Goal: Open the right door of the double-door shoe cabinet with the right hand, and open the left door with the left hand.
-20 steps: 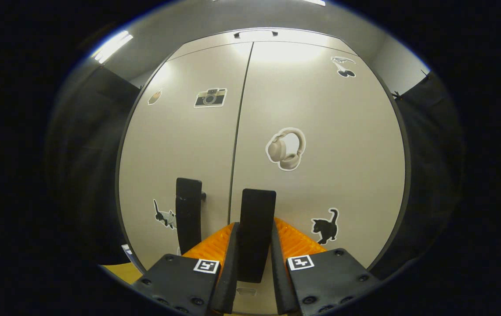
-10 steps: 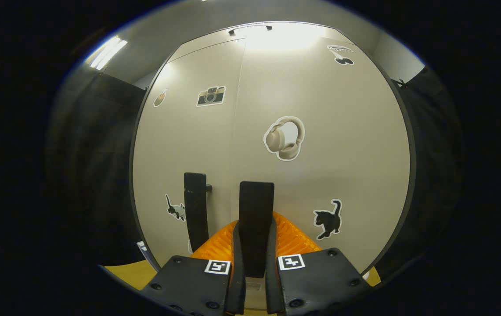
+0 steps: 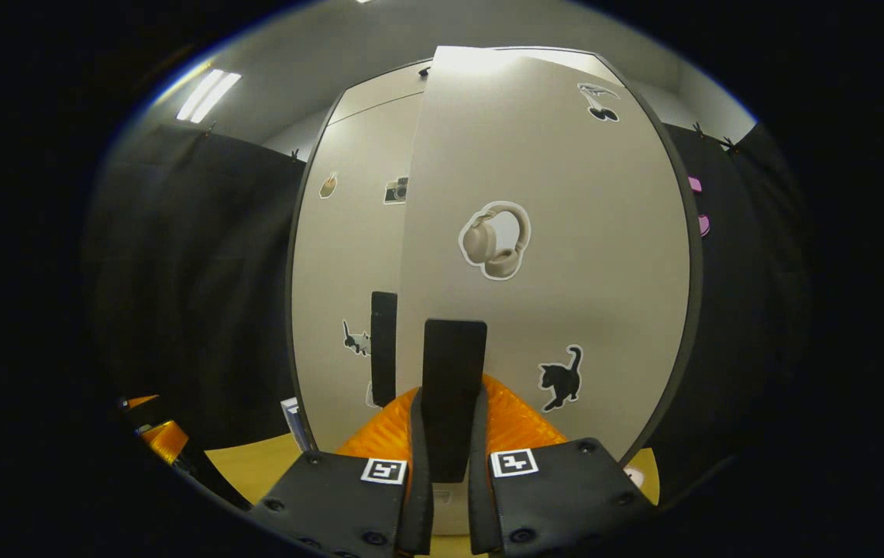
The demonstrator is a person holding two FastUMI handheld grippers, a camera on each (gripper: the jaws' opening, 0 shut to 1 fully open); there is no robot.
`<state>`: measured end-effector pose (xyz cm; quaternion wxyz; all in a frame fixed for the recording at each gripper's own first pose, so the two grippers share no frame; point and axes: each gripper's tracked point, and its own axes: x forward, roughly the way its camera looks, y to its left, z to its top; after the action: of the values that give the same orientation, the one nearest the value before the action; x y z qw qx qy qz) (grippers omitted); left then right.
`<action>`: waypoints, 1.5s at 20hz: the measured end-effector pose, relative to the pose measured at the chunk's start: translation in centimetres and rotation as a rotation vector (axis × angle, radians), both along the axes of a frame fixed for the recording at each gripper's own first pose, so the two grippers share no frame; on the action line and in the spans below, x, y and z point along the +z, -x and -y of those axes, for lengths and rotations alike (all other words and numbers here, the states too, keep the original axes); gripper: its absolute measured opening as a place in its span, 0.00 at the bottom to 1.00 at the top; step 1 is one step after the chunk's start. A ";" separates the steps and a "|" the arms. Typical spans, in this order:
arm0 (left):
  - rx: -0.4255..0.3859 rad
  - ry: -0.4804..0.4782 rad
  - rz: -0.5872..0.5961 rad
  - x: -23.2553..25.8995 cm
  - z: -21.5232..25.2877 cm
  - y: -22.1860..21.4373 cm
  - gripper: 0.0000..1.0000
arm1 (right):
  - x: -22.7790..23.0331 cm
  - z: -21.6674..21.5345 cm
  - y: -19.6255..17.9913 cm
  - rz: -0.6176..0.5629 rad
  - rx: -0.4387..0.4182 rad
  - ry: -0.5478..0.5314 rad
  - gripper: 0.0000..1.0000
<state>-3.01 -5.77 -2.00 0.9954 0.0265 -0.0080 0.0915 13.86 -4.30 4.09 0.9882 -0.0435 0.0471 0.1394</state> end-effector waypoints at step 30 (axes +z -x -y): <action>-0.093 0.008 -0.012 -2.0 9.3 -0.9 0.94 | 1.1 17.6 11.8 0.068 -0.119 -0.029 0.24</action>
<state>-2.11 -15.02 -4.01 0.9987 0.0229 -0.0032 0.0451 2.07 -21.94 5.23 0.9963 -0.0309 0.0141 0.0795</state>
